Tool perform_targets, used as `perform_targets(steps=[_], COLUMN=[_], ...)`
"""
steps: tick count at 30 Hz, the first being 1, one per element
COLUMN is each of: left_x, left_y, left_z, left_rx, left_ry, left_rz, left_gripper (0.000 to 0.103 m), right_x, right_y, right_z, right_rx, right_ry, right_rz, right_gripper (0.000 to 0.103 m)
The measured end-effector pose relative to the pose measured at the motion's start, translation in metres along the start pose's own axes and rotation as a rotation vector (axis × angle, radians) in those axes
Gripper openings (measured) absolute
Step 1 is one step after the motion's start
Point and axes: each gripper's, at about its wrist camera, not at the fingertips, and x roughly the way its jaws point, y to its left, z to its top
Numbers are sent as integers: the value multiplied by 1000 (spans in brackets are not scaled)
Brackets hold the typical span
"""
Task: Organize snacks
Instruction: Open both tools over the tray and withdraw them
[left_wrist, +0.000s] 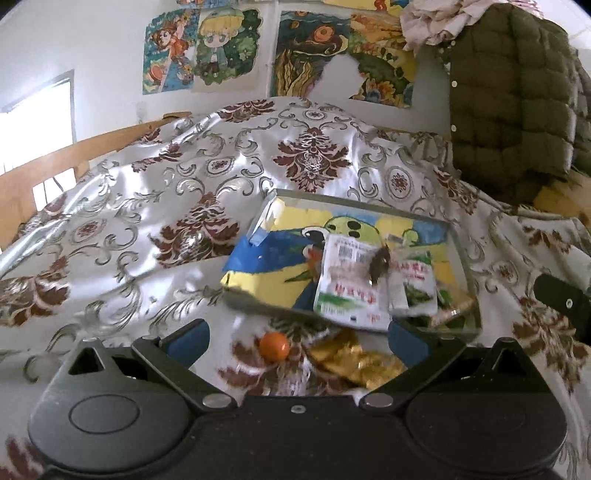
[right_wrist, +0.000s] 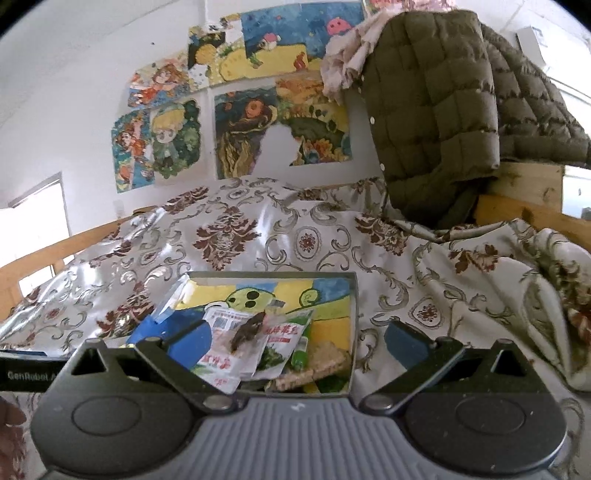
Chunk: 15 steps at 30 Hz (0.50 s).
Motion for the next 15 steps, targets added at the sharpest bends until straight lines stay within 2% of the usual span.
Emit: perform_targets(steps=[10,15], left_x=[-54,-70], left_y=[-2,3], left_z=[-41,-63], left_rx=[60,77], left_ry=[-25,-22], left_rz=[42,77], left_gripper=[102,102], right_x=[-35,-49], right_y=[7,13], right_z=[-23,-41], right_rx=[6,5], right_ry=[47,120], right_rz=[25,23], right_gripper=[103,103])
